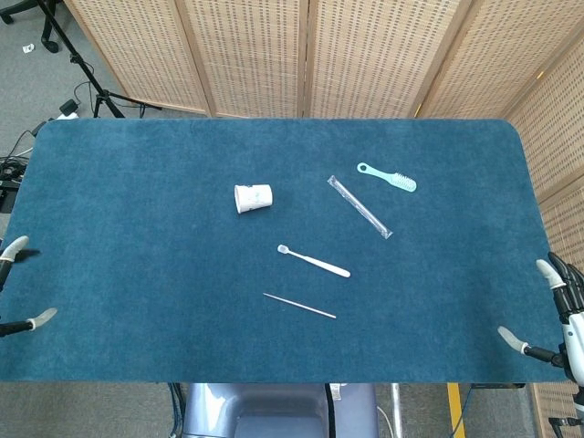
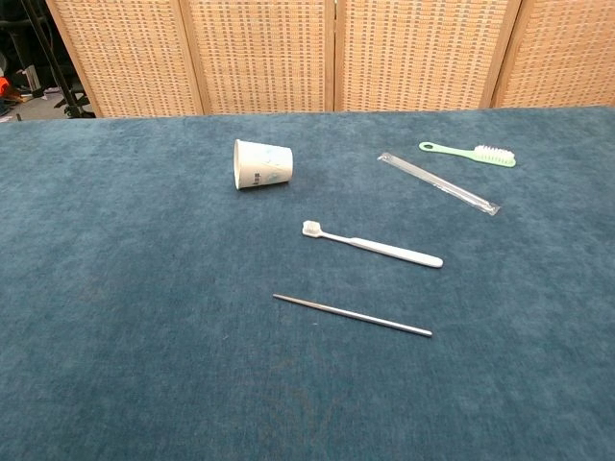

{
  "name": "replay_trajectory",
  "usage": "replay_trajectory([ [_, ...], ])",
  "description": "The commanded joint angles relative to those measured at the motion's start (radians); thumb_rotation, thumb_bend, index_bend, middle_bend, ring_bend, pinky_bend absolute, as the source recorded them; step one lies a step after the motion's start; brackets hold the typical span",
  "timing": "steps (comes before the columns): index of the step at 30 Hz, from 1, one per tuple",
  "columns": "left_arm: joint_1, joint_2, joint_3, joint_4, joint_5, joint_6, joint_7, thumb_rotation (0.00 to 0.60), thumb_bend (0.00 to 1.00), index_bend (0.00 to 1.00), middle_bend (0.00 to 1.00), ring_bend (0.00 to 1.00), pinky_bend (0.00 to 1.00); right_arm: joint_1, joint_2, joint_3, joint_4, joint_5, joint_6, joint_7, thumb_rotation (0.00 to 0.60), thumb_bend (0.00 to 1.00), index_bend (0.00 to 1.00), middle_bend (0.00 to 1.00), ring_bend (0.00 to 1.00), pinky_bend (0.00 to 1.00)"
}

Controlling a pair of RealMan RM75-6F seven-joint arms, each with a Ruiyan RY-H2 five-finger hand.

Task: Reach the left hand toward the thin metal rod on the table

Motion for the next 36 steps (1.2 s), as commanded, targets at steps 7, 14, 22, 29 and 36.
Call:
replay_trajectory([
  [7, -0.199, -0.039, 0.036, -0.054, 0.225, -0.177, -0.059, 0.600, 0.95, 0.00, 1.00, 1.00, 1.00, -0.010, 0.017, 0.011, 0.006, 0.019, 0.015, 0.058, 0.600, 0.00, 0.00, 0.00, 0.00, 0.00],
  [14, -0.401, 0.052, 0.010, -0.251, 0.288, -0.449, 0.120, 0.600, 0.98, 0.00, 1.00, 1.00, 1.00, -0.008, 0.023, 0.015, 0.011, 0.029, 0.004, 0.079, 0.600, 0.00, 0.00, 0.00, 0.00, 0.00],
  [22, -0.592, 0.111, -0.055, -0.429, 0.049, -0.827, 0.268, 0.600, 0.97, 0.00, 1.00, 1.00, 1.00, -0.008, 0.029, 0.020, 0.016, 0.041, -0.002, 0.102, 0.600, 0.00, 0.00, 0.00, 0.00, 0.00],
  [29, -0.788, 0.102, -0.105, -0.480, -0.256, -1.055, 0.432, 0.600, 0.97, 0.02, 1.00, 1.00, 1.00, -0.009, 0.034, 0.024, 0.024, 0.048, -0.005, 0.127, 0.600, 0.00, 0.00, 0.00, 0.00, 0.00],
  [36, -0.985, 0.074, -0.029, -0.457, -0.545, -1.128, 0.584, 0.600, 0.97, 0.05, 1.00, 1.00, 1.00, -0.010, 0.037, 0.028, 0.030, 0.053, -0.005, 0.146, 0.600, 0.00, 0.00, 0.00, 0.00, 0.00],
])
